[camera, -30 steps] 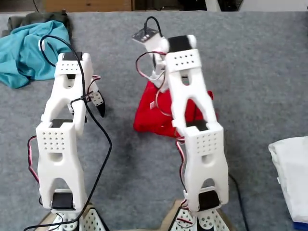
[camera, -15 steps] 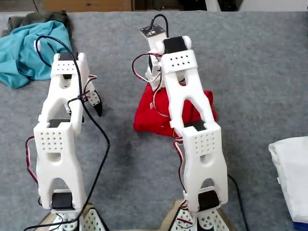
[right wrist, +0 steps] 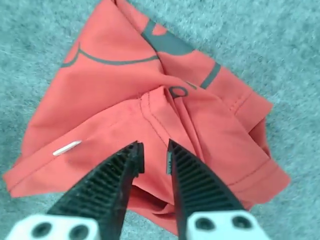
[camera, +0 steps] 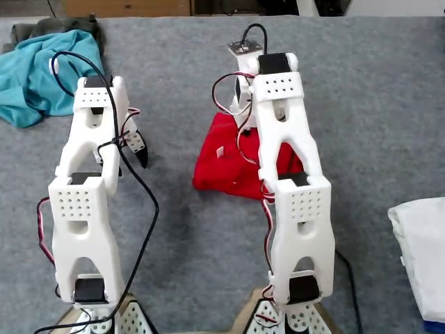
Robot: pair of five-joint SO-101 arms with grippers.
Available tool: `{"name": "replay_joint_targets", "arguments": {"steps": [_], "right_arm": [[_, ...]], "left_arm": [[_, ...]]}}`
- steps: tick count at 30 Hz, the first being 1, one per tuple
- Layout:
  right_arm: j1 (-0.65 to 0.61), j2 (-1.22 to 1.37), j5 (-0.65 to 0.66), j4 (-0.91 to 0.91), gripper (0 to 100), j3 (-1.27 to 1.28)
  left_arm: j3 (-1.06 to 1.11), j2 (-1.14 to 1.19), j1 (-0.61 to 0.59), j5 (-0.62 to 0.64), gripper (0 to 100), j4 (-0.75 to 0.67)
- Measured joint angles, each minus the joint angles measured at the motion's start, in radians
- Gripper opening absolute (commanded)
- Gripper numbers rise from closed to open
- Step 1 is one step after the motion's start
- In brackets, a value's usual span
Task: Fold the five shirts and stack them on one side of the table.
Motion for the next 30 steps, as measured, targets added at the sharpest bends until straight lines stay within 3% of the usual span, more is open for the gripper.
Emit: {"name": "replay_joint_targets", "arguments": {"steps": [4,14,17,21,30], "right_arm": [[0.0,0.0,-0.04,0.0,10.7,0.003],[-0.049,0.0,-0.446,0.0,11.2,0.003],[-0.072,0.0,-0.529,0.0,19.6,0.003],[-0.086,0.0,-0.612,0.0,32.9,0.003],[-0.083,0.0,-0.644,-0.008,33.1,0.006]], "left_arm": [[0.0,0.0,0.0,-0.018,21,0.0],[0.0,0.0,0.0,-0.018,21,0.0],[0.0,0.0,0.0,-0.018,21,0.0],[0.0,0.0,0.0,-0.018,21,0.0],[0.0,0.0,0.0,-0.018,21,0.0]]}}
